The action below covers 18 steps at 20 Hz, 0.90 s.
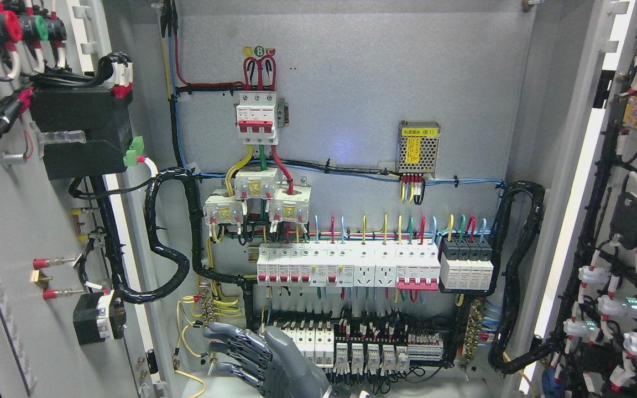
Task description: Open door with both hands
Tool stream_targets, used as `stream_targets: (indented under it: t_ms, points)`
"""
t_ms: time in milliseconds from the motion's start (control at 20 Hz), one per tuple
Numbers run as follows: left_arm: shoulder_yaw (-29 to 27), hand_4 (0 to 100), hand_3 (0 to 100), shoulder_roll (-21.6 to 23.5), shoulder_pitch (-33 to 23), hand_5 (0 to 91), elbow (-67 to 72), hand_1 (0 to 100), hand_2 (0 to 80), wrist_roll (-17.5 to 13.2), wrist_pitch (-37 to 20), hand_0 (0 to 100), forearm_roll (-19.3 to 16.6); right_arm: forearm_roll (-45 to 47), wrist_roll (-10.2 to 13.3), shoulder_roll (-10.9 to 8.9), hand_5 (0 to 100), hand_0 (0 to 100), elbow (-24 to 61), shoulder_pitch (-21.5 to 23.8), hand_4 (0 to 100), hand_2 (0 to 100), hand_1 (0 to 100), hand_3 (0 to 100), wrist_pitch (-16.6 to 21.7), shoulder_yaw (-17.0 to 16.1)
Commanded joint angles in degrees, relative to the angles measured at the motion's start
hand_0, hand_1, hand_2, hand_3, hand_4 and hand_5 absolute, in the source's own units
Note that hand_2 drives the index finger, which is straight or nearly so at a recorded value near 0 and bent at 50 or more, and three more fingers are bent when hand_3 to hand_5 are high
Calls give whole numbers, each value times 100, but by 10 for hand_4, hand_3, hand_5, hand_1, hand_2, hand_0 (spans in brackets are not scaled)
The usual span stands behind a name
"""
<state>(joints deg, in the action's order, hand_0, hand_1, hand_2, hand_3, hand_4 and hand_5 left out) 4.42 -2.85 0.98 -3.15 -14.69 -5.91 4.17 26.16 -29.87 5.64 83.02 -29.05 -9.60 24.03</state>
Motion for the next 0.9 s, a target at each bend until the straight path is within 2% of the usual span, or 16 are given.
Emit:
stream_targets:
  t_ms: [0,100,200,351,401,501,601,651,751,851]
  points:
    - [296,0,0,56,-352,0,-922,389,0,45,-191,120,-285,-14,446,-45,0,48,196,400,0,0,0,0,125,-153]
    - [374,0,0,74,-580,0,-1309,389,0,36,-191,120,-303,-23,570,-71,0,48,354,532,0,0,0,0,142,-161]
    - [690,0,0,143,-852,0,-1861,389,0,28,-200,120,-294,-171,719,-107,0,48,451,664,0,0,0,0,186,-162]
    - [1138,0,0,398,-1231,0,-2829,389,0,45,-209,120,-198,-496,992,-107,0,48,539,936,0,0,0,0,651,-162]
    - [1366,0,0,495,-1275,0,-2996,389,0,45,-226,120,-128,-567,1018,-98,0,48,574,1015,0,0,0,0,687,-162]
    - [1823,0,0,618,-1302,0,-3225,389,0,80,-296,120,214,-603,1036,-89,0,48,662,1138,0,0,0,0,696,-162]
    - [2289,0,0,793,-1337,0,-3568,389,0,316,-332,120,592,-760,1045,-98,0,48,750,1323,0,0,0,0,705,-170]
    - [2404,0,0,873,-1355,0,-3700,389,0,422,-341,120,672,-909,1115,-98,0,49,750,1393,0,0,0,0,705,-188]
    - [2440,0,0,908,-1512,0,-4016,389,0,458,-410,120,664,-1147,1395,-89,0,49,768,1516,0,0,0,0,714,-232]
    - [2484,0,0,909,-1601,0,-4307,389,0,458,-525,120,646,-1201,1572,-89,0,49,847,1639,0,0,0,0,757,-249]
